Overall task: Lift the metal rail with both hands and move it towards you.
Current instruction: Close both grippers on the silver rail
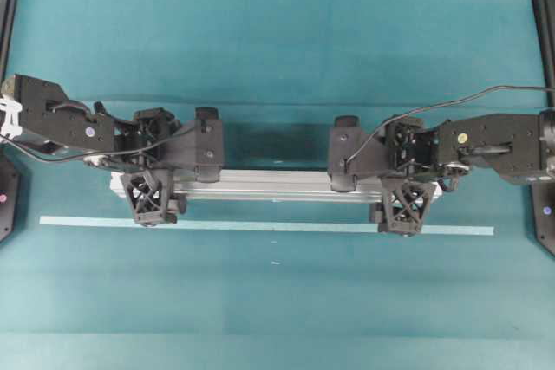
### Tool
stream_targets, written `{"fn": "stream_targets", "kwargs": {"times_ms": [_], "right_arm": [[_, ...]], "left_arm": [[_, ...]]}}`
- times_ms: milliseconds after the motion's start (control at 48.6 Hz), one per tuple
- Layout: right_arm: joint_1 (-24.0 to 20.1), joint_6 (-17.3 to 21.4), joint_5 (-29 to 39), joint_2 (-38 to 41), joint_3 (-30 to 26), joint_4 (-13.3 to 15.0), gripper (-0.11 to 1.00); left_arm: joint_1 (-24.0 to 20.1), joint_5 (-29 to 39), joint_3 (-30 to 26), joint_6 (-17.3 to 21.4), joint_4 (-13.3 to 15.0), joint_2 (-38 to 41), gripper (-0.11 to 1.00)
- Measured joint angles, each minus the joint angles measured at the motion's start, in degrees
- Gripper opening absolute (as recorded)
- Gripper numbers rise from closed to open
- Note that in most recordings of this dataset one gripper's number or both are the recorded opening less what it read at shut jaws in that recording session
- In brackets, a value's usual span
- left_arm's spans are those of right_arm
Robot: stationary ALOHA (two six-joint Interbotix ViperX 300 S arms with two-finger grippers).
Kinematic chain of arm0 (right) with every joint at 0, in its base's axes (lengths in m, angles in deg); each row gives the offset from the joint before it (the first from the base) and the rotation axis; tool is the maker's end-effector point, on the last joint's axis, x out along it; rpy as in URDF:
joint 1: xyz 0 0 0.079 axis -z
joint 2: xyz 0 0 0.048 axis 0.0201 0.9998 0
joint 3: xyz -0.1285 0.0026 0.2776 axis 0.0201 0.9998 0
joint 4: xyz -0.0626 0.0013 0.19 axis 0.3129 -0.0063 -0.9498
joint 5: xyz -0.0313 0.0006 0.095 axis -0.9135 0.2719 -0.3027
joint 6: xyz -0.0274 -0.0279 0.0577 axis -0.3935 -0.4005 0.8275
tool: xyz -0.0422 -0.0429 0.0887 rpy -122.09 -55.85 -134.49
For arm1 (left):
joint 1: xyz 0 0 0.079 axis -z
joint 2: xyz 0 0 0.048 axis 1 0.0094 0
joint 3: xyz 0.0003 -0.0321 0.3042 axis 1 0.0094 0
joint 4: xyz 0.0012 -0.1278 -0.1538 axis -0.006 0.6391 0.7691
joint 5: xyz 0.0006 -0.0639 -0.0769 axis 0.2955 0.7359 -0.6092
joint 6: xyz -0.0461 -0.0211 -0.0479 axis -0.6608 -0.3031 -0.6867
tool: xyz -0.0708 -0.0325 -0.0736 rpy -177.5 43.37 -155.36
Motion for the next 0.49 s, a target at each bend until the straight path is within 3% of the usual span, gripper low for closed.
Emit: {"fn": "stream_targets", "kwargs": {"times_ms": [226, 308, 391, 494], "right_arm": [[-0.2, 0.2, 0.2, 0.1, 0.0, -0.3, 0.99], [-0.8, 0.2, 0.6, 0.1, 0.0, -0.4, 0.93], [-1.5, 0.3, 0.8, 0.1, 0.0, -0.4, 0.76], [-1.9, 0.2, 0.8, 0.1, 0.0, -0.4, 0.47]], "left_arm": [[0.3, -0.1, 0.0, -1.3, 0.0, 0.0, 0.95], [0.8, -0.2, 0.2, -1.5, 0.0, 0.0, 0.89], [1.9, -0.1, 0.4, -1.1, 0.0, 0.0, 0.69], [3.0, -0.3, 0.8, -1.1, -0.4, 0.0, 0.39]]}}
